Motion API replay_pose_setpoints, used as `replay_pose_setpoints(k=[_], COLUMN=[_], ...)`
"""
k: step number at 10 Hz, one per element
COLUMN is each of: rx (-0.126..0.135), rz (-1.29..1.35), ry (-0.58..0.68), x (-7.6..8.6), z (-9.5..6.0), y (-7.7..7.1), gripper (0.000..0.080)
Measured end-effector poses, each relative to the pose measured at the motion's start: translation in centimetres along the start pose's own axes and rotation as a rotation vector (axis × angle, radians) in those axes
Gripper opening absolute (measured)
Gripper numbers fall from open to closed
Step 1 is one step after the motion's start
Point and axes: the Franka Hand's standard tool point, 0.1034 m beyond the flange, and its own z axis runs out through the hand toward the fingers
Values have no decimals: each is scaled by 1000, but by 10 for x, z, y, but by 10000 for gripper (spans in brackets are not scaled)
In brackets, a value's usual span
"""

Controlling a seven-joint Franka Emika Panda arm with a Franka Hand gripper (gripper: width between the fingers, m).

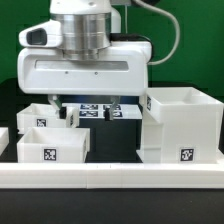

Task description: Assemble drawer

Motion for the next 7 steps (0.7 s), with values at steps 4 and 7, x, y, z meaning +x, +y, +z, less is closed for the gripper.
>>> replay_pose_setpoints(k=[4, 7], rx=[-14, -16], rz=[-12, -17], ry=[11, 5], x=[-8, -8], z=[25, 31], y=[-4, -6], gripper=[649, 649])
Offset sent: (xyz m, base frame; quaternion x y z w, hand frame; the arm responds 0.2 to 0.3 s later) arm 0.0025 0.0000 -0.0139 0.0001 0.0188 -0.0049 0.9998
